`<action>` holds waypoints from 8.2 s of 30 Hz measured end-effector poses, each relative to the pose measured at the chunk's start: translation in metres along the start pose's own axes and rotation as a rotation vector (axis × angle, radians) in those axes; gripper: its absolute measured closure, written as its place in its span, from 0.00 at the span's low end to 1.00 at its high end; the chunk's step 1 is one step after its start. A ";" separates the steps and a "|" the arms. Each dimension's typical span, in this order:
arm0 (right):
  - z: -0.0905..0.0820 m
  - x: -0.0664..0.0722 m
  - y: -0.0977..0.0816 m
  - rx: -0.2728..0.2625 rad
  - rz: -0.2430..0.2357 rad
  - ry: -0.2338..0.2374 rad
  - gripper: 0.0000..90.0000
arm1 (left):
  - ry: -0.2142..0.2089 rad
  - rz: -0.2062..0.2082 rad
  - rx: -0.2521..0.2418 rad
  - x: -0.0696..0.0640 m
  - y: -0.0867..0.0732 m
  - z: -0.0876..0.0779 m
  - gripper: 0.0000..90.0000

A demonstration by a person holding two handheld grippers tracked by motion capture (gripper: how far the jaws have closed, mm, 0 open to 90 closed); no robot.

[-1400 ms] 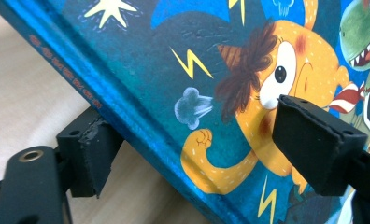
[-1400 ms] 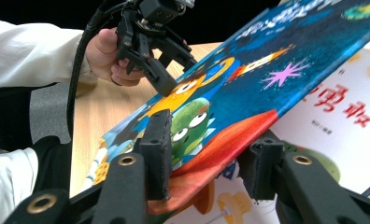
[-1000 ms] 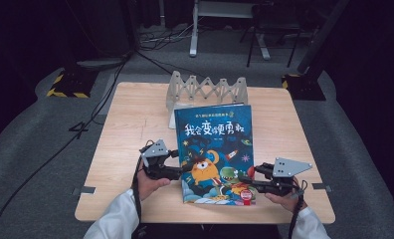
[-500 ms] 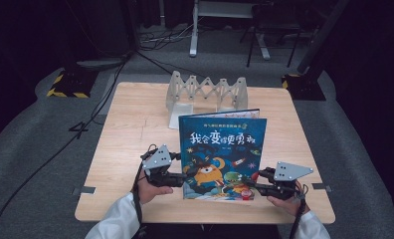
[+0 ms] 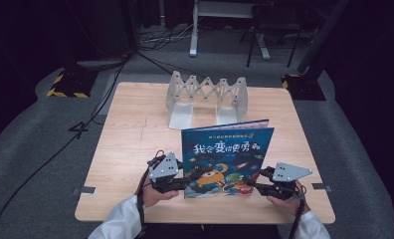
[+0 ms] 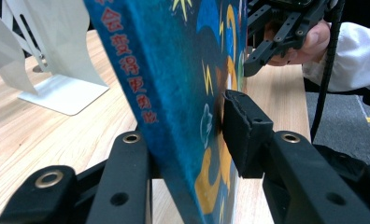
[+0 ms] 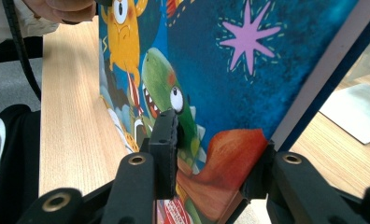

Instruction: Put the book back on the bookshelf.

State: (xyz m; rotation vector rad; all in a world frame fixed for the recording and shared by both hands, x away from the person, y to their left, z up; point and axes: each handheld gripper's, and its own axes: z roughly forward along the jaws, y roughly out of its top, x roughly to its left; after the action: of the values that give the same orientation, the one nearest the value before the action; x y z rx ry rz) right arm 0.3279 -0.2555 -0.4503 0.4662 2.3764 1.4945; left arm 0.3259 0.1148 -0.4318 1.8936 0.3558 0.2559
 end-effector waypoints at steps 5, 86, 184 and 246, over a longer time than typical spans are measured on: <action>-0.003 0.005 -0.001 0.008 -0.018 -0.024 0.71 | -0.018 0.011 -0.007 -0.002 -0.001 -0.001 0.74; 0.033 -0.027 0.006 0.060 0.061 -0.160 0.58 | 0.030 0.006 -0.129 0.003 0.009 0.002 0.89; 0.006 -0.035 -0.055 0.281 0.190 -0.267 0.30 | 0.278 0.012 -0.119 0.035 0.011 -0.027 0.92; 0.009 -0.034 -0.057 0.306 0.174 -0.238 0.34 | 0.579 -0.150 -0.106 0.125 0.004 -0.010 0.92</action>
State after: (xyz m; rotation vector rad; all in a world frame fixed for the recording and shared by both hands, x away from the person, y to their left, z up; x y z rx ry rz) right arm 0.3554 -0.2855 -0.5026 0.8899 2.4256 1.0674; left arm 0.4394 0.1682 -0.4240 1.6513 0.8516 0.7103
